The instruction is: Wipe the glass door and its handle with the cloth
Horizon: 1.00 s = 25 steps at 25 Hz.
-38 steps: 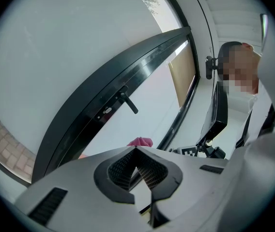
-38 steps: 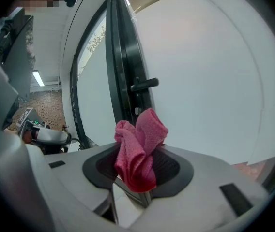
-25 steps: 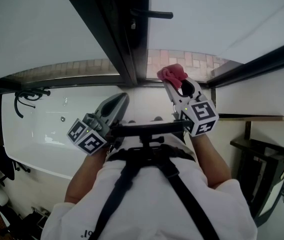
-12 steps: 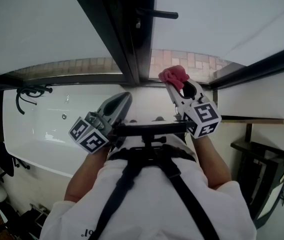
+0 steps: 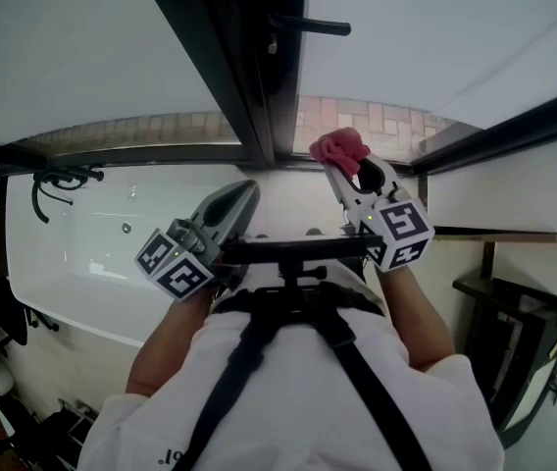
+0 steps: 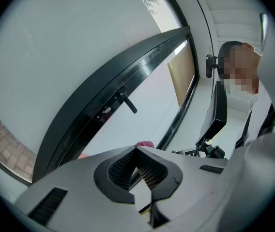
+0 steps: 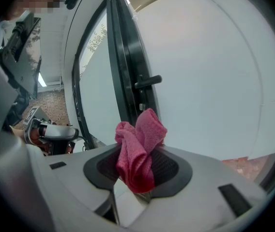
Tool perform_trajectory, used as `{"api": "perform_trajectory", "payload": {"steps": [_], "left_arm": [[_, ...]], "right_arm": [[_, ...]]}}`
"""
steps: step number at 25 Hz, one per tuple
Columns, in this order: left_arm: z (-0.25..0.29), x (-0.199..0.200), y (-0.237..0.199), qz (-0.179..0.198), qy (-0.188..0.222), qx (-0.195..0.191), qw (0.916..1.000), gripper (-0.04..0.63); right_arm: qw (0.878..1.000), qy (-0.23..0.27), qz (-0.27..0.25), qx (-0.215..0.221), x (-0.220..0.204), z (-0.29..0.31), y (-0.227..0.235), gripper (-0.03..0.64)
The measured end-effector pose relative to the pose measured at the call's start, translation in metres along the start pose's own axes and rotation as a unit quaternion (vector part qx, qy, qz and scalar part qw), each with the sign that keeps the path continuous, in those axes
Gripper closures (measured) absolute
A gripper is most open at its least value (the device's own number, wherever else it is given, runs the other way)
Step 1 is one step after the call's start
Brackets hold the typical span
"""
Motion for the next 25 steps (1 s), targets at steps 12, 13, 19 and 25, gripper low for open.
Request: {"api": "perform_trajectory", "payload": {"steps": [12,13,19,25], "left_arm": [[-0.0008,-0.0016,0.0014,0.000,-0.004,-0.003,1.0000,0.595],[-0.0006,-0.0021,0.0016,0.000,-0.005,-0.003,1.0000,0.595],[0.0001,-0.0035,0.0016,-0.001,-0.010,-0.006,0.9999,0.595],[0.0010,-0.0044,0.0007,0.000,-0.012,-0.006,0.9999,0.595]], "right_arm": [[1.000,-0.008,-0.004,0.005,-0.0004,0.0013,-0.0022,0.466],[1.000,-0.009,-0.004,0.005,-0.0006,0.0017,-0.0022,0.466],[1.000,-0.015,-0.007,0.004,-0.0024,0.0035,-0.0023,0.468],[1.000,-0.016,-0.009,0.001,-0.0028,0.0034,-0.0004,0.469]]}}
Point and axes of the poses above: the fingertips, and each gripper's own axes: z forward along the fingers, y to its right, x out of its top, the point moved 7 cm from there along -z, backward along the fingers, and after that the axes turned 9 degrees about y, right-handed, at the moved point
